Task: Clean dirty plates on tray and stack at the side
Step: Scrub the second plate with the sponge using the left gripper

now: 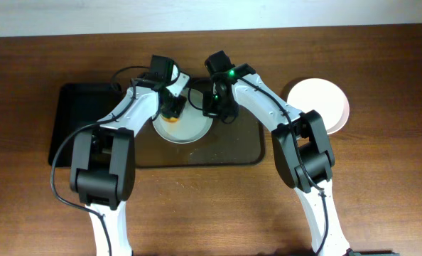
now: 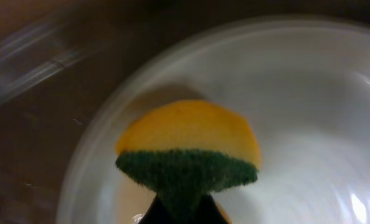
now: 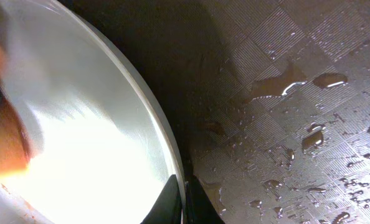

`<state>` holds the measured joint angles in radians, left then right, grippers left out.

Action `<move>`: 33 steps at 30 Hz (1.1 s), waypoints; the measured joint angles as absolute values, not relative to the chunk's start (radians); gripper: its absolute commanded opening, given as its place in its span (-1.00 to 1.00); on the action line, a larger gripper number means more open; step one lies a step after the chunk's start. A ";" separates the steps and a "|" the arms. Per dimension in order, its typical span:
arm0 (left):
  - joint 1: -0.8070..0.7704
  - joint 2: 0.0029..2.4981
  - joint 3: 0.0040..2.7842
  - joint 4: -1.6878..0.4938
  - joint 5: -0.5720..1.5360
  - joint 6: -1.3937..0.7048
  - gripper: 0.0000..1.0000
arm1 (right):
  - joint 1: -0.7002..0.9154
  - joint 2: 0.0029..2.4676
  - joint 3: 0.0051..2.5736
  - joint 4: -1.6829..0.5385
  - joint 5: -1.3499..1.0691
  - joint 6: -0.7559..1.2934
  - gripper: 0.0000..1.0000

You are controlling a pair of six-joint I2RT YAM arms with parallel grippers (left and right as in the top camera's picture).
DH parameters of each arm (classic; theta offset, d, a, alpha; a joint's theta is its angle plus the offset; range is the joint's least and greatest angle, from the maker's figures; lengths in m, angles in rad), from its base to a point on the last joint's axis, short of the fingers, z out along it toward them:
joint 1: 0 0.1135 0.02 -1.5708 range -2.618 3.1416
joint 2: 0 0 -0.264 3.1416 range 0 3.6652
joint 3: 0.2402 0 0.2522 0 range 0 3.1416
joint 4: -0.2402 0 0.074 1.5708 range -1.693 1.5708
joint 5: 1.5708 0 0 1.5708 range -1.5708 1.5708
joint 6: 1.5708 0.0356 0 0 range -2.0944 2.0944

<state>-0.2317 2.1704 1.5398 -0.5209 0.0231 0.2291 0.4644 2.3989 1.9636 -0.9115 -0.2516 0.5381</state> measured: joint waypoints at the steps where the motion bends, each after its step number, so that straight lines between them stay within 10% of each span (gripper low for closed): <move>1: -0.232 2.176 1.538 -0.492 0.001 0.211 -0.99 | 0.464 2.399 1.964 -0.912 -0.252 0.538 -0.92; 23: -0.345 2.306 1.720 -0.712 -0.652 -0.141 -0.99 | 0.480 2.402 1.964 -0.885 -0.265 0.546 -0.92; 33: -0.126 2.283 1.768 -0.807 0.070 -0.178 -0.99 | 0.480 2.403 1.965 -0.893 -0.267 0.546 -0.91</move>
